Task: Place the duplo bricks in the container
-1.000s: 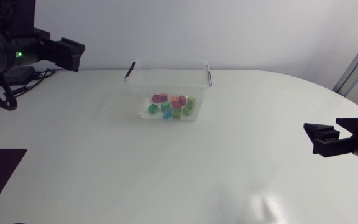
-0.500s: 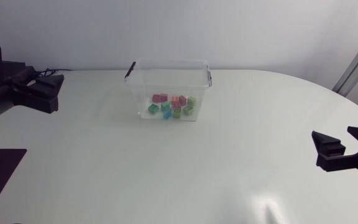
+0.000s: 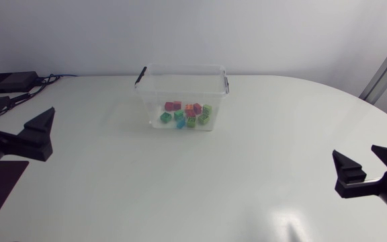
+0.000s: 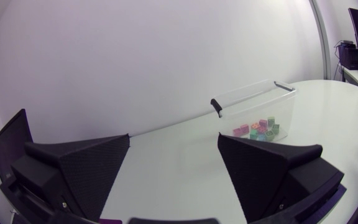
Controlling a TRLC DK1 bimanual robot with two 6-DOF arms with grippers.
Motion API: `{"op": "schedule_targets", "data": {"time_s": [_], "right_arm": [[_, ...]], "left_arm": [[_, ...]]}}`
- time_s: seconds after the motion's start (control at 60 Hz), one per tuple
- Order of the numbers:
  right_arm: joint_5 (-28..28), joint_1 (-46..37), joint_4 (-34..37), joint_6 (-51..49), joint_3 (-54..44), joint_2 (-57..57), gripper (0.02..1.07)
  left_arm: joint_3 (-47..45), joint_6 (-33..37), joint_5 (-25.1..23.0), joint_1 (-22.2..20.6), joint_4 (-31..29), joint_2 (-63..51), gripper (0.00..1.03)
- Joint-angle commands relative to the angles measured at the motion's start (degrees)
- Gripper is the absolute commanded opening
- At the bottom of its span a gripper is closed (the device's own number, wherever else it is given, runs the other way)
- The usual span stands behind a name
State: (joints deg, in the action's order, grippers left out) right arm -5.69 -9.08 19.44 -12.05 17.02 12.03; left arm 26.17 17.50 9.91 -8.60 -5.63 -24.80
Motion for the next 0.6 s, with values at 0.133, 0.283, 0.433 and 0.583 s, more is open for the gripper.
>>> {"op": "schedule_targets", "data": {"time_s": [0.133,0.283,0.433,0.583], "right_arm": [[1.6,2.4,-5.0,3.7,-5.2,-3.2,1.02],[2.7,4.2,-8.8,5.8,-8.3,-5.5,1.02],[3.6,5.7,-12.0,7.7,-10.9,-7.5,1.02],[4.6,7.4,-15.7,9.9,-14.0,-9.7,1.02]], "left_arm": [[-7.4,-5.0,-2.4,2.3,1.9,6.4,0.99],[-12.2,-8.2,-4.4,4.0,2.8,11.2,0.98],[-16.5,-11.1,-6.1,5.4,3.7,15.3,0.98],[-21.3,-14.3,-8.0,7.0,4.7,20.0,0.98]]}}
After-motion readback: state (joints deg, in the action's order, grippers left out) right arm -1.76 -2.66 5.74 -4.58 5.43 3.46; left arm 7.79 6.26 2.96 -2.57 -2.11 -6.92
